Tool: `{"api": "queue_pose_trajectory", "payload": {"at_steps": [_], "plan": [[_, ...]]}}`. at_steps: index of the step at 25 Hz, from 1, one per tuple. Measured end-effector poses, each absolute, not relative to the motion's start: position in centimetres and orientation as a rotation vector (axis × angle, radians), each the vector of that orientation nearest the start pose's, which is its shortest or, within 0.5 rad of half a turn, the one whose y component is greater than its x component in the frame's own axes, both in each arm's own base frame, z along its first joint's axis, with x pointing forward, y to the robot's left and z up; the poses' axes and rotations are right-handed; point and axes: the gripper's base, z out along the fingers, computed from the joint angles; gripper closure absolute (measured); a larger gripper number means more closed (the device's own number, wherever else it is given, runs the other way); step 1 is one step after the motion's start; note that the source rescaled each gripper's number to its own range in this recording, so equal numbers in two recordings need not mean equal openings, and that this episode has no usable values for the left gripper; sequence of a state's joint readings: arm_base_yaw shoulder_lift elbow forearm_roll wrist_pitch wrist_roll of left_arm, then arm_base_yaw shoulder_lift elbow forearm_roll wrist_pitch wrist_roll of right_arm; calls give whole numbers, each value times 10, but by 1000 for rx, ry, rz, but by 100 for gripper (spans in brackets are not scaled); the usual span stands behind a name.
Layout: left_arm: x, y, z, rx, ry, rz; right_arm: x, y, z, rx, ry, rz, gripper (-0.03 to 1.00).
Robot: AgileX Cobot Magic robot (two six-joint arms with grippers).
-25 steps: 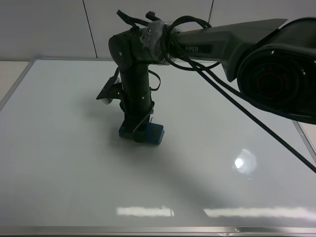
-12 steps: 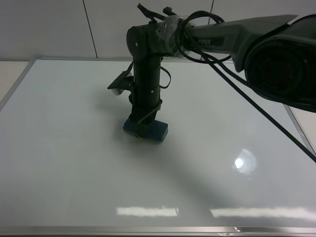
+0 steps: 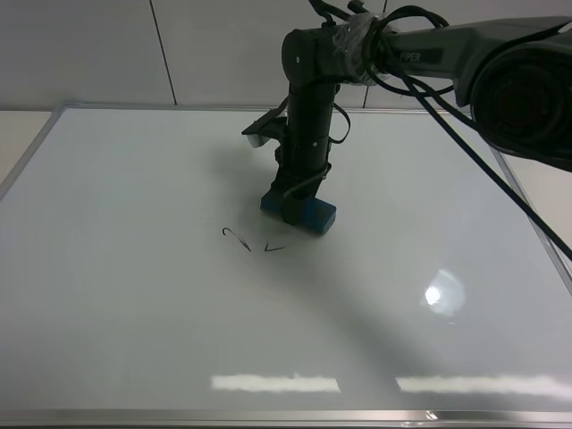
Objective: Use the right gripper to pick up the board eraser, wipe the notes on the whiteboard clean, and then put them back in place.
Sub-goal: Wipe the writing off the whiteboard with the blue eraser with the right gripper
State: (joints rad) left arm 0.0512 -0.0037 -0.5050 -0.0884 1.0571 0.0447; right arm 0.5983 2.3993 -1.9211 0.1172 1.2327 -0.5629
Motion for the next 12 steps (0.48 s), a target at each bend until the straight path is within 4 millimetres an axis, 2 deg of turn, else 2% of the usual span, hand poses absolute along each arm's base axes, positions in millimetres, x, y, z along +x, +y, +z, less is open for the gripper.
{"api": "queue_pose_trajectory", "payload": {"at_steps": [5,12], "plan": [[-6,-7,279,-2,2029,-45,379,277,120,-1724,2689,126,94],[-6,-7,279,-2,2029,-45,359,303,119,-1903,2562,-66,95]]}}
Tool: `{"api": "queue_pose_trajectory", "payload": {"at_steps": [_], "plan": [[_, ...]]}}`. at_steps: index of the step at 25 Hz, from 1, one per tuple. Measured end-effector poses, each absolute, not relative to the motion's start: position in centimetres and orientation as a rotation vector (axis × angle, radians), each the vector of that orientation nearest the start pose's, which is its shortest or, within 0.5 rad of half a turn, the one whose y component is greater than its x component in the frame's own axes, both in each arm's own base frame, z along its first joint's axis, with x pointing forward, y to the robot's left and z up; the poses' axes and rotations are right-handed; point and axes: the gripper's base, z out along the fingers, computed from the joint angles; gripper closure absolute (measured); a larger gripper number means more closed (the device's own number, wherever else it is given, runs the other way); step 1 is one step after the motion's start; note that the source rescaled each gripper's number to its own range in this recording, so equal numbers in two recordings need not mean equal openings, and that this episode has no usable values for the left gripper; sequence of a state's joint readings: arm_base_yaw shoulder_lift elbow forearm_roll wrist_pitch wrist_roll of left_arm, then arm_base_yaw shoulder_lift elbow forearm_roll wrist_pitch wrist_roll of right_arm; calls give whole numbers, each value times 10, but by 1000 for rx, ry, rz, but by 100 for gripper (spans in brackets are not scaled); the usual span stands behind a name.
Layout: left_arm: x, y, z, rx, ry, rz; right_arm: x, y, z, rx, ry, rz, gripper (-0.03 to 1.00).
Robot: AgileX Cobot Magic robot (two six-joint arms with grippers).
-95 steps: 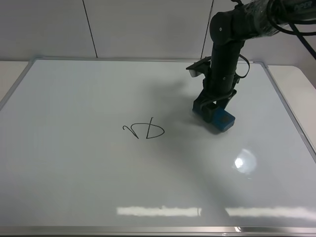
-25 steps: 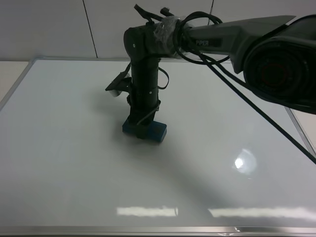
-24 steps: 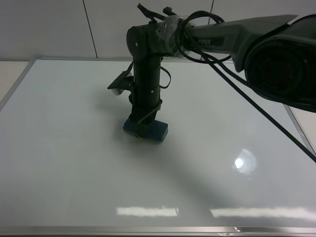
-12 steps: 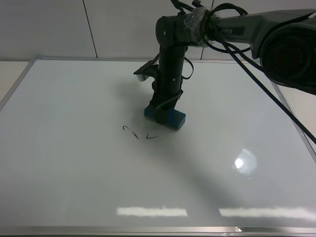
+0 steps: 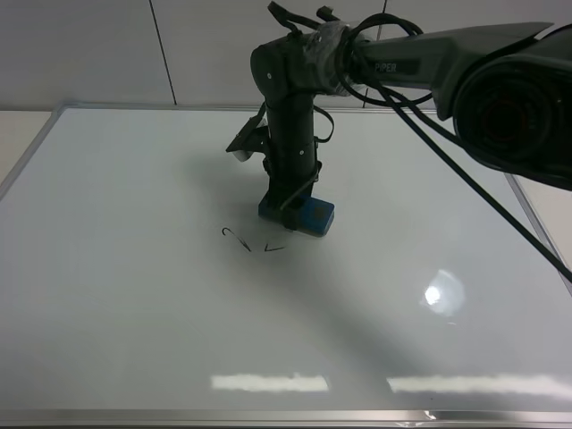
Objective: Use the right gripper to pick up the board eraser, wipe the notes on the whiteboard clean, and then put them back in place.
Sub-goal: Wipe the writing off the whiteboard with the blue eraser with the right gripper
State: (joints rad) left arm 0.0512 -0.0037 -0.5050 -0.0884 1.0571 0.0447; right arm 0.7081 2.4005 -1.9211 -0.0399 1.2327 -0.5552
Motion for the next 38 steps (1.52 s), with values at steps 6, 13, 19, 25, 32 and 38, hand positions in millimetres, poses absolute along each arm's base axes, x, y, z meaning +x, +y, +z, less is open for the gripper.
{"api": "queue_pose_trajectory", "payload": {"at_steps": [6,13,19,25,32,38], "plan": [[-6,-7,279,-2,2029,-45,320,343,117,-2058,2440,-83,95],[-6,-7,279,-2,2029,-45,270,384,114,-2218,2299,-77,95],[-6,-7,279,-2,2029,-45,244,401,114,-2293,2224,-76,95],[-6,-7,279,-2,2029,-45,246,400,114,-2290,2225,-81,95],[-6,-7,279,-2,2029,-45,281,385,114,-2185,2325,-46,95],[-6,-7,279,-2,2029,-45,315,376,105,-2089,2402,-10,96]]}}
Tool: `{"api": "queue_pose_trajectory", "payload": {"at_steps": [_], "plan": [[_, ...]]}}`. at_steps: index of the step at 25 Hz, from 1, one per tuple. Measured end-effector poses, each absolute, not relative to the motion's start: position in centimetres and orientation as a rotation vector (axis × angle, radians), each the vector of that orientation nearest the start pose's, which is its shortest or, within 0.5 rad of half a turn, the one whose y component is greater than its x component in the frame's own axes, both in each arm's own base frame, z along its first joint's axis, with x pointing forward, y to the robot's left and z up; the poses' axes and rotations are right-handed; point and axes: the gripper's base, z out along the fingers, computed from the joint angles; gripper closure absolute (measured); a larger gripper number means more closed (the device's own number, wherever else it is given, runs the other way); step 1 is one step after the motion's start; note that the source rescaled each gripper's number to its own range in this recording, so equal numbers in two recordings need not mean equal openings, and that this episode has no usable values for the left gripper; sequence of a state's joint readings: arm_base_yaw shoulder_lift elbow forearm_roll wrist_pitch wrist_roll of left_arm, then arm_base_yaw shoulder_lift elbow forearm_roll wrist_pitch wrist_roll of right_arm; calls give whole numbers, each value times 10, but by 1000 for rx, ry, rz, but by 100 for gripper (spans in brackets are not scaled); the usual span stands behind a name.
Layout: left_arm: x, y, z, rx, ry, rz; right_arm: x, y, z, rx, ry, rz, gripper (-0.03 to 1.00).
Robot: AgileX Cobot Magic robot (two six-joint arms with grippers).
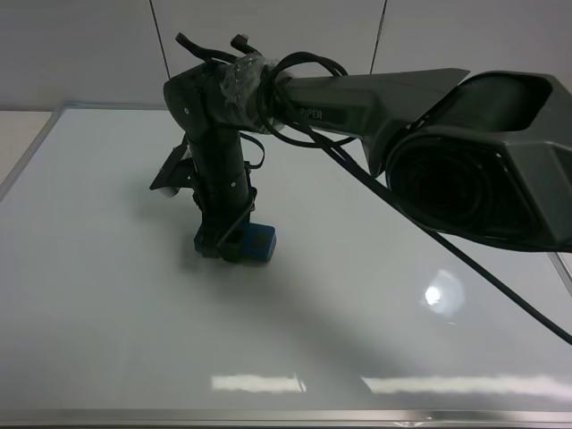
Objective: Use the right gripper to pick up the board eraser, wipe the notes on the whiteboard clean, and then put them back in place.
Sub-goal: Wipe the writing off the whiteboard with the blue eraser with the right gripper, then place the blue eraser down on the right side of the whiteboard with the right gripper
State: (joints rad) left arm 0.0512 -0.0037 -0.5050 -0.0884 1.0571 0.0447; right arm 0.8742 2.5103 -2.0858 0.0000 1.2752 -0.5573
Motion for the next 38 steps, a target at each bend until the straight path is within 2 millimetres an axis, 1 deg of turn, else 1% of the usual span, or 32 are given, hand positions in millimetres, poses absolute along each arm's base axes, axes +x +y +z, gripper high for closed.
{"api": "queue_pose_trajectory", "payload": {"at_steps": [4,7,10,16,21,23,24,26,28,29,30,33,36,38], "plan": [[-6,-7,279,-2,2029,-45,334,368,106,-2016,2431,19,96],[-6,-7,279,-2,2029,-45,348,357,106,-1957,2454,21,96],[-6,-7,279,-2,2029,-45,357,349,106,-1925,2469,2,97],[-6,-7,279,-2,2029,-45,360,347,107,-1912,2467,-6,97],[-6,-7,279,-2,2029,-45,361,346,116,-1871,2468,-14,97],[-6,-7,279,-2,2029,-45,363,343,121,-1857,2463,-57,97],[-6,-7,279,-2,2029,-45,363,341,126,-1846,2458,-83,97],[-6,-7,279,-2,2029,-45,364,340,143,-1809,2441,-91,97],[-6,-7,279,-2,2029,-45,362,339,171,-1742,2416,-88,97],[-6,-7,279,-2,2029,-45,362,339,171,-1742,2416,-88,97],[-6,-7,279,-2,2029,-45,361,337,187,-1705,2402,-96,97],[-6,-7,279,-2,2029,-45,359,332,219,-1590,2389,-127,97],[-6,-7,279,-2,2029,-45,357,328,239,-1483,2402,-131,97],[-6,-7,279,-2,2029,-45,356,326,248,-1394,2431,-115,97]]}}
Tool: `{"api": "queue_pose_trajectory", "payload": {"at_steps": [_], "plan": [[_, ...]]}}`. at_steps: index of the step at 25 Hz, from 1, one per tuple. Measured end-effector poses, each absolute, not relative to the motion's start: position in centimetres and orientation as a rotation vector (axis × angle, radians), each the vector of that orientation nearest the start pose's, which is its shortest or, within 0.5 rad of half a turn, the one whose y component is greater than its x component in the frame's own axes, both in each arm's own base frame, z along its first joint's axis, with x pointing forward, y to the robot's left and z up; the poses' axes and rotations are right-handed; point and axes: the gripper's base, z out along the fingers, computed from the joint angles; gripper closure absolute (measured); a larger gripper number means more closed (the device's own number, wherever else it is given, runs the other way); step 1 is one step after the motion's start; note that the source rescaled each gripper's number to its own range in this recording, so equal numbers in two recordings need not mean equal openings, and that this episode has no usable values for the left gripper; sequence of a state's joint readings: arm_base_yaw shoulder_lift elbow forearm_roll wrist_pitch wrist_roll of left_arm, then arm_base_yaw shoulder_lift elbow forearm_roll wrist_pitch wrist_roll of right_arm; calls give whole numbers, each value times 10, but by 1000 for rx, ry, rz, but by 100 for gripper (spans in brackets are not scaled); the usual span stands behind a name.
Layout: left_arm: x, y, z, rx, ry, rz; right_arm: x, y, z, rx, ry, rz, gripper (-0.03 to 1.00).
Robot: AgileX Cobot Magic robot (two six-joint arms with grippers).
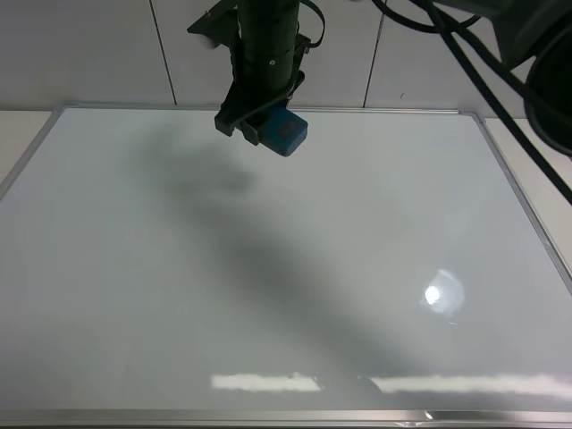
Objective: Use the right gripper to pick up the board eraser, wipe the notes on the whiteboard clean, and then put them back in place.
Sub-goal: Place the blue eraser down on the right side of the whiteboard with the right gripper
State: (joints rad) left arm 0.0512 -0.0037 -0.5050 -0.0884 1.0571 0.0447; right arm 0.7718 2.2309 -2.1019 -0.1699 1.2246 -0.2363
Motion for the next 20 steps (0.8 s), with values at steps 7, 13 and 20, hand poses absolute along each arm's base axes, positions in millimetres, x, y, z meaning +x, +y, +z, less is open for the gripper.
{"api": "queue_pose_trajectory", "payload": {"at_steps": [7,13,20], "plan": [[-6,-7,279,-2,2029,-45,363,307,267,-744,2652,-11,97],[-6,-7,279,-2,2029,-45,361,262,266,-501,2772,-54,97],[-6,-7,279,-2,2029,-45,336,183,274,-217,2884,-120,97]]}}
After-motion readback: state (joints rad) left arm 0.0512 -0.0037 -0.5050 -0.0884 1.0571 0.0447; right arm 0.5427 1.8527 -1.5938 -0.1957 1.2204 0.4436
